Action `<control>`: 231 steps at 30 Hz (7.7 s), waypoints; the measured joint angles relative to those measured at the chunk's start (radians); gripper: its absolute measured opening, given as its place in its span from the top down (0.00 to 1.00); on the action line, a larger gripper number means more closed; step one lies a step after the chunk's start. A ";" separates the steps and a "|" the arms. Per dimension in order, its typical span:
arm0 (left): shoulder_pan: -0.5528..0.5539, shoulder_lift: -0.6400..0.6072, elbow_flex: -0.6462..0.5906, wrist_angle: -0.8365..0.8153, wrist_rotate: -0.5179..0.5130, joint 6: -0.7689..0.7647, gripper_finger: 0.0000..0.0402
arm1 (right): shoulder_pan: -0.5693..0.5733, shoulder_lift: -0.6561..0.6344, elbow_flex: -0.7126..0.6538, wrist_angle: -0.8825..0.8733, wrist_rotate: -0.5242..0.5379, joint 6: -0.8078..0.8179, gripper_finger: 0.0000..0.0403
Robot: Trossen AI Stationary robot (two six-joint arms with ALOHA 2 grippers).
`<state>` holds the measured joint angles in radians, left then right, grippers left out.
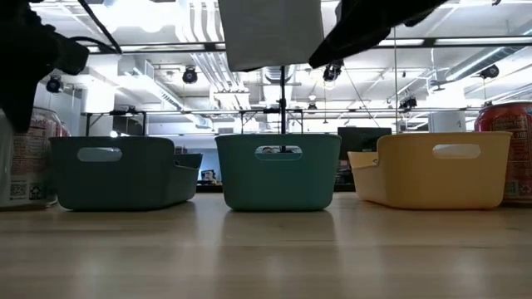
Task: Sort soda cans
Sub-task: Put the bottom red silver soda can into the blue bin, then put the red silver soda can into the blue bin
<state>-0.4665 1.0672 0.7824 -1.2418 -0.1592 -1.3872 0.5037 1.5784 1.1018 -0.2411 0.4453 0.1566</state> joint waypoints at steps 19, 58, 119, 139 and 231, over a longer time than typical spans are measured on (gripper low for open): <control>0.000 -0.001 -0.080 0.080 -0.085 -0.067 0.12 | -0.002 0.000 -0.011 0.016 -0.003 0.018 0.11; -0.008 0.053 0.529 -0.245 -0.330 0.125 0.30 | -0.020 0.008 -0.017 0.211 0.141 0.003 0.11; 0.569 0.430 0.288 0.279 -0.023 0.816 0.30 | -0.295 0.210 0.096 0.372 0.018 -0.018 0.11; 0.601 0.430 0.265 0.318 -0.024 0.788 0.16 | -0.293 0.210 0.059 0.365 0.015 0.039 0.11; 0.528 0.087 0.029 -0.056 0.115 0.576 0.16 | -0.242 0.209 0.064 0.410 -0.008 0.051 0.11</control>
<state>0.0617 1.1538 0.8111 -1.2976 -0.0438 -0.8108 0.2619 1.7878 1.1660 0.1689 0.4374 0.2077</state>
